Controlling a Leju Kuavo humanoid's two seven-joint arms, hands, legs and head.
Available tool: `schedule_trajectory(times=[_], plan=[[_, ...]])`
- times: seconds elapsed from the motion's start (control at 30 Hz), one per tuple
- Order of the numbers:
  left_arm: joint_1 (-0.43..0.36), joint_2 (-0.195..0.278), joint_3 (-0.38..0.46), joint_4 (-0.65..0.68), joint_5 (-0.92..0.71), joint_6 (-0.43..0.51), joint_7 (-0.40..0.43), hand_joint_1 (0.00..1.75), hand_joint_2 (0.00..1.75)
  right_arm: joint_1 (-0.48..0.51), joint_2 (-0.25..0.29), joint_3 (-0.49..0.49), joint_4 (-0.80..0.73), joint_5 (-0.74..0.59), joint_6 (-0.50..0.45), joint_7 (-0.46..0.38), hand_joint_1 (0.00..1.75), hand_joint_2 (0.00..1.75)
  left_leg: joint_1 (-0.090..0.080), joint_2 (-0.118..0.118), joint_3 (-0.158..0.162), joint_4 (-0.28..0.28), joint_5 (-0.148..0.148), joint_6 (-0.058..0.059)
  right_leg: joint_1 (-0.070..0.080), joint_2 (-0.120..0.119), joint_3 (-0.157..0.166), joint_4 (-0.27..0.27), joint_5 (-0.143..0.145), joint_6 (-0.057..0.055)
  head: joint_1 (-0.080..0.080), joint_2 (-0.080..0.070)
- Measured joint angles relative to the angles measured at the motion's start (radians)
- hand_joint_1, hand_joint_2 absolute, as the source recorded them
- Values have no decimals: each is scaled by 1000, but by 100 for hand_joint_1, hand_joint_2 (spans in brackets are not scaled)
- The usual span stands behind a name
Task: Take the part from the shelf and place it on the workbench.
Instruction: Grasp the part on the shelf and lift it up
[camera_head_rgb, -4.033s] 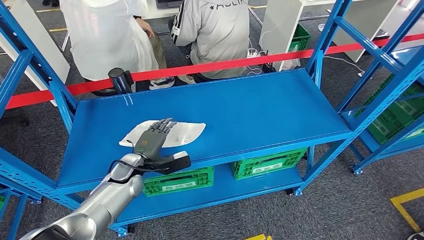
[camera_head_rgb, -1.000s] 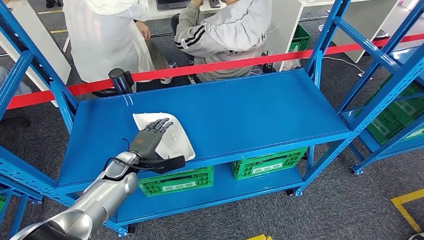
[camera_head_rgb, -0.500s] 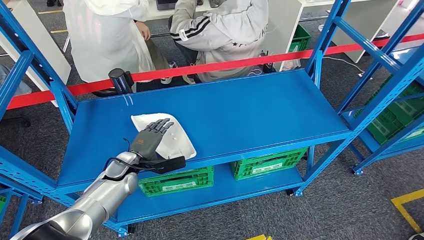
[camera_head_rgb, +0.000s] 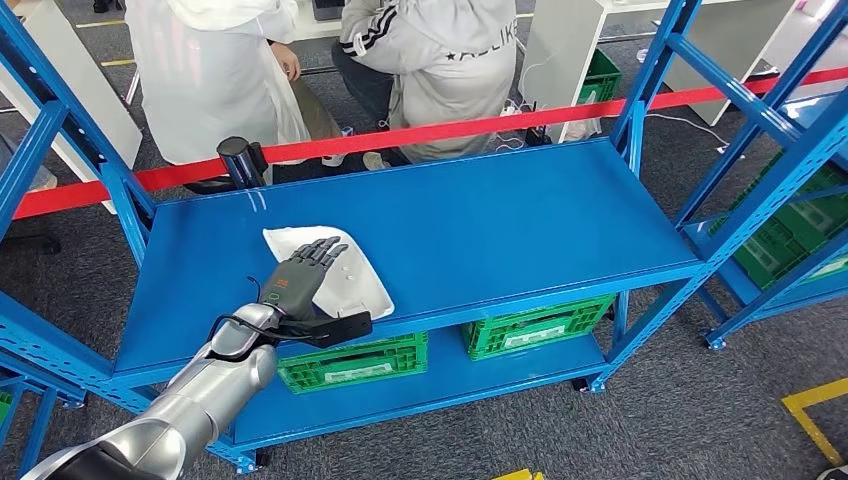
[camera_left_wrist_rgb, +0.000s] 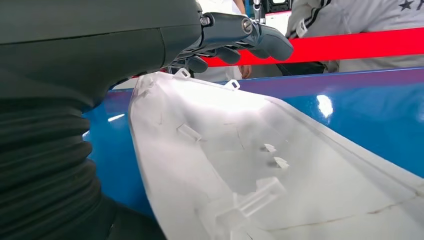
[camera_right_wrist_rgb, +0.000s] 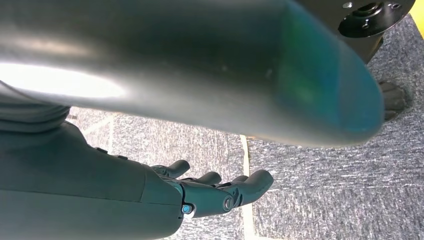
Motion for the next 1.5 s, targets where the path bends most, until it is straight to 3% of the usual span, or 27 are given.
schedule_trajectory(times=[1.5], plan=[[-1, -2, 7, -1, 15, -28, -31, 0, 175, 0, -1, -6, 0, 8, 8, -1, 0, 0, 0, 0, 0, 0, 0, 0, 0, 0, 0, 0, 0, 0, 0, 0]])
